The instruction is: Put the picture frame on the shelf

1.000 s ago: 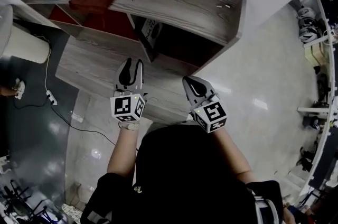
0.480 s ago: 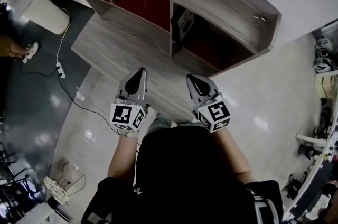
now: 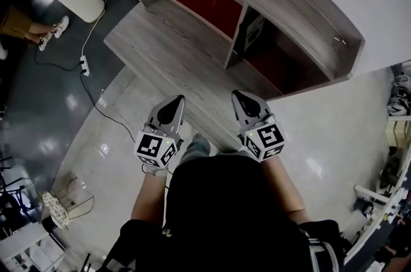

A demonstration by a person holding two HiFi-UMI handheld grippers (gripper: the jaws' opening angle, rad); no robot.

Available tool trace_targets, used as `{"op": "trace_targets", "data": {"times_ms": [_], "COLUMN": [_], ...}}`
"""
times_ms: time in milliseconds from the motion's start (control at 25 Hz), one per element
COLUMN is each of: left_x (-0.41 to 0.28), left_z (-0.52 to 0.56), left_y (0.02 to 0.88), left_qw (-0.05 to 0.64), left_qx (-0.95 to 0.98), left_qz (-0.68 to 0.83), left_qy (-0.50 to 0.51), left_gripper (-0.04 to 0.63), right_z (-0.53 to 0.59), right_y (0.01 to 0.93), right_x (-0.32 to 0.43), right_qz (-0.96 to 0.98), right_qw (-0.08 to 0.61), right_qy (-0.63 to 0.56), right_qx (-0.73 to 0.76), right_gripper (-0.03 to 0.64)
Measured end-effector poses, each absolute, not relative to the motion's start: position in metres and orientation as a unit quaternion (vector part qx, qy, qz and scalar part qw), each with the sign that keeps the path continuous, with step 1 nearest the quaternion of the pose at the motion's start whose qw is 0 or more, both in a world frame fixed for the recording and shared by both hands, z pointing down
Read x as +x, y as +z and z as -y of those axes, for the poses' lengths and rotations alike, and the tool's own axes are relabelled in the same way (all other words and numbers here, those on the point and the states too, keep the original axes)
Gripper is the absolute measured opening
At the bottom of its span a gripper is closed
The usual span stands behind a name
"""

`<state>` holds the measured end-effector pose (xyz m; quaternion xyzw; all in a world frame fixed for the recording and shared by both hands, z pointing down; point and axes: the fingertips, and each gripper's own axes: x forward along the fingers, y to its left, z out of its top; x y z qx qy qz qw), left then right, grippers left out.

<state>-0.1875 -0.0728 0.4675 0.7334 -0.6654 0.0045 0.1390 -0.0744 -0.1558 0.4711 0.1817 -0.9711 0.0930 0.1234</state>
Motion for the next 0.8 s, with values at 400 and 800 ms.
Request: {"op": "trace_targets", "data": {"times_ms": [400, 800], "left_x": [-0.197, -0.208], "left_z": [0.041, 0.029], "left_y": [0.475, 0.476], "left_qw": [0.161, 0.168], "left_qx": [0.716, 0.701], "left_qz": [0.68, 0.693], "left_qy": [0.007, 0.009], "left_gripper": [0.008, 0.008], "right_z": [0.136, 0.117], "right_y": [0.469, 0.463], "right_x": [-0.107, -0.124], "right_qz": [0.98, 0.987], "right_qw": [0.123, 0.122], "right_qy": [0.084, 0.064], "right_qx": [0.128, 0.086], "right_gripper": [-0.003, -0.003]}}
